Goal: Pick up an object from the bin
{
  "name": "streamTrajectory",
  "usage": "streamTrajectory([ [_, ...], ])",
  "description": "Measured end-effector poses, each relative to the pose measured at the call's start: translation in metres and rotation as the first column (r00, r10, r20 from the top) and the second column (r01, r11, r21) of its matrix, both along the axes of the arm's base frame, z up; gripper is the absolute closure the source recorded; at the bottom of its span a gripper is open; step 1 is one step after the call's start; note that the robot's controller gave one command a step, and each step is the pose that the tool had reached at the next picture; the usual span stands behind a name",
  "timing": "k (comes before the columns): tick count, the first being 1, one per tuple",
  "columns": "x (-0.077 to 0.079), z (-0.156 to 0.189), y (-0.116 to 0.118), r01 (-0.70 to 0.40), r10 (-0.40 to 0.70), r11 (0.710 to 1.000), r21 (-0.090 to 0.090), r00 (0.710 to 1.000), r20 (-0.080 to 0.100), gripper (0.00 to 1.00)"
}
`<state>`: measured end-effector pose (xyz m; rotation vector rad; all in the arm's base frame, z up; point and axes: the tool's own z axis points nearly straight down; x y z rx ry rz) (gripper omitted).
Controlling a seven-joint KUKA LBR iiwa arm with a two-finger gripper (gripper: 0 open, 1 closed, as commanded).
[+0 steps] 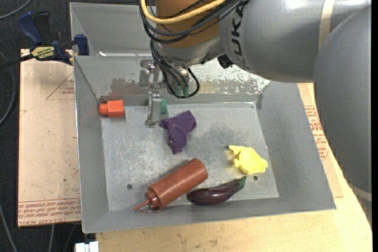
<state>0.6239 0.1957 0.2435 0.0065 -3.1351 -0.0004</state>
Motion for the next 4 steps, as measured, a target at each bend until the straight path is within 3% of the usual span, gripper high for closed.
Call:
streamTrajectory([
  [1,0.001,0.005,-0.001,0.003,-0.003,1.0,0.002,1.0,0.008,0.0],
  [2,-0.01,0.005,-0.011,-0.067,0.067,0.998,0.003,0.998,0.008,0.0],
  [3,-0.021,0.013,-0.042,-0.229,0.229,0.973,0.001,0.973,0.008,0.0],
  [4,-0.03,-0.009,-0.056,-0.162,0.162,0.987,0.002,0.987,0.013,0.0],
])
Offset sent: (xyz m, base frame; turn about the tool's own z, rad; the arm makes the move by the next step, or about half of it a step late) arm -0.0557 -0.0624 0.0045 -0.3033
